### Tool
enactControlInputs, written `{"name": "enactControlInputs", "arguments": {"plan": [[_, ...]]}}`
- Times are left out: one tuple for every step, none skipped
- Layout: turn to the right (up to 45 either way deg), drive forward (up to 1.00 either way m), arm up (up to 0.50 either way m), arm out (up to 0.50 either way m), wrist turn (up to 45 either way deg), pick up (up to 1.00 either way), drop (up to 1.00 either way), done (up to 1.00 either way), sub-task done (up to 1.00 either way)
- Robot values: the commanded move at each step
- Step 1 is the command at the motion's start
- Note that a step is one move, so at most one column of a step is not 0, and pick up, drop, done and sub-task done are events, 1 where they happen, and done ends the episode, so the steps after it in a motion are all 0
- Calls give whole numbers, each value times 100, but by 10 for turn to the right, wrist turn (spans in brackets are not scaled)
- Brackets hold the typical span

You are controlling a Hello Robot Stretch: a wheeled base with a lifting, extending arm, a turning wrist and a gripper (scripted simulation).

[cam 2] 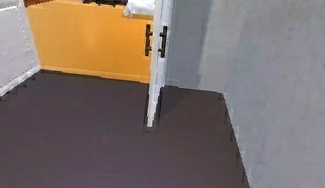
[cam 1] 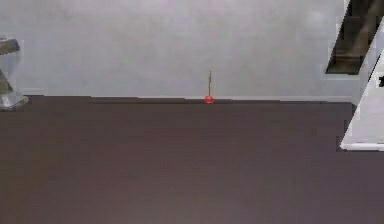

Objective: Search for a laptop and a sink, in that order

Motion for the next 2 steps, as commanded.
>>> {"name": "enactControlInputs", "arguments": {"plan": [[0,30,0,0,0,0,0,0,0],[-390,0,0,0,0,0,0,0,0]]}}
